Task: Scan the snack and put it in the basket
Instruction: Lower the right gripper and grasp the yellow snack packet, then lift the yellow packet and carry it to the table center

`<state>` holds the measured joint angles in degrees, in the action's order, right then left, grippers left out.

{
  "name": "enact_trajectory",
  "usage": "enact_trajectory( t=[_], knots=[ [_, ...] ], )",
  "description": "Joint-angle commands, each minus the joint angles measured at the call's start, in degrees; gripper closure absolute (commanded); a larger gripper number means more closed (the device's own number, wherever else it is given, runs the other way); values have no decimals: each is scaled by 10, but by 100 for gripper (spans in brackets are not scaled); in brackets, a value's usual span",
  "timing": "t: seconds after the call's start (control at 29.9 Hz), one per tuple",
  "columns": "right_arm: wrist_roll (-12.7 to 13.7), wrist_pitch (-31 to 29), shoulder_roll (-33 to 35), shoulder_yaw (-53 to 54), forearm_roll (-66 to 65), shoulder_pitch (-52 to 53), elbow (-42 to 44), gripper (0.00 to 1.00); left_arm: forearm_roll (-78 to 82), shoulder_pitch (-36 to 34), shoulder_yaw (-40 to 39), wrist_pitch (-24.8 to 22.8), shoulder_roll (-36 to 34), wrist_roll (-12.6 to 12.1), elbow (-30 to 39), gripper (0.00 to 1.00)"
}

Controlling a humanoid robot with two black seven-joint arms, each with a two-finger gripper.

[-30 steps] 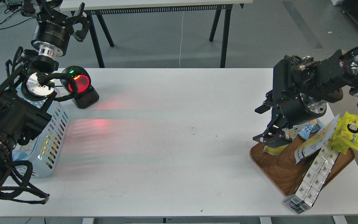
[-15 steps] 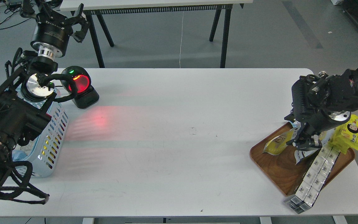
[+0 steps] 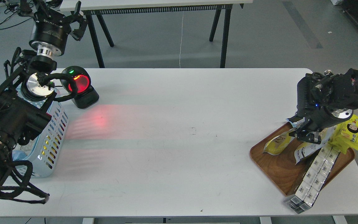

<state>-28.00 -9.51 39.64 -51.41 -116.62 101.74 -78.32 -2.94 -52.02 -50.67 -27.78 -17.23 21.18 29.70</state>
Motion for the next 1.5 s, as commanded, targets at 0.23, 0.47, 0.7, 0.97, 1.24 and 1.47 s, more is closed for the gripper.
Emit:
enact_trajectory(
  t=[0.23,0.47,0.7,0.97,1.24,1.47],
  knots=[
    [0,2,-4,8,9,-9,-3,90,0,0,0,0,-2,0,-1,0],
    [0,0,-2,8,8,0,0,100,0,0,0,-1,-3,0,-1,0],
    [0,-2,2,8,38,59,-17,100,0,-1,0,-1,-3,0,-1,0],
    [0,-4,-17,17,117,122,-42,100,0,-1,0,-1,-4,0,-1,0],
    [0,-5,-79,65,175,125,-40,100,0,-2,1,-2,-4,-2,-1,0],
    [0,-5,-150,70,203,129,-35,100,0,-2,1,-2,-4,-2,-1,0]
  ],
)
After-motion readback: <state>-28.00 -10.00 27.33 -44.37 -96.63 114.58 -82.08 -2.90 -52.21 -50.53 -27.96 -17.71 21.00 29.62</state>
